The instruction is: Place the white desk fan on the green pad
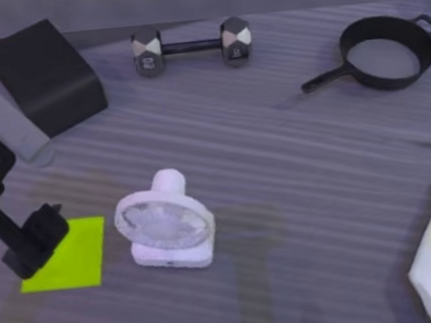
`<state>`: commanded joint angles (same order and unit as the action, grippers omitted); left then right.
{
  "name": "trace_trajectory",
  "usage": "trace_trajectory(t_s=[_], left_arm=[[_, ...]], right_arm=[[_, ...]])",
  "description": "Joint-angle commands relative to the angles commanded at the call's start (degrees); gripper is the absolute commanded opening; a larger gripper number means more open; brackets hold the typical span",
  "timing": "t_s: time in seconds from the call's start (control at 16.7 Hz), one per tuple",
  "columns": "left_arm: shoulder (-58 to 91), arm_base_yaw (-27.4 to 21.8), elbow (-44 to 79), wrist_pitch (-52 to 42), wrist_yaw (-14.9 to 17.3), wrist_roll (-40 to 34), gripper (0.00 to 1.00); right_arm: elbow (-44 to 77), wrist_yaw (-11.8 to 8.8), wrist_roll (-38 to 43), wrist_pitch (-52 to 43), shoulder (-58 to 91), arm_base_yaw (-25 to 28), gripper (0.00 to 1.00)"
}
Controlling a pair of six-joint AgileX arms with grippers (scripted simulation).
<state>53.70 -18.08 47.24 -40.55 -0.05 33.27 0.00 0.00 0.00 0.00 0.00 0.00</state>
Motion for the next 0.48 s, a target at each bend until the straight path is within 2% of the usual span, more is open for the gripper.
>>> trace_trajectory(t_s=[0.48], left_arm=[[40.5, -12.8, 35.5, -27.9, 0.1, 23.2, 1.0]], right_arm=[[0.0, 0.0, 0.0, 0.0, 0.0, 0.0, 1.0]])
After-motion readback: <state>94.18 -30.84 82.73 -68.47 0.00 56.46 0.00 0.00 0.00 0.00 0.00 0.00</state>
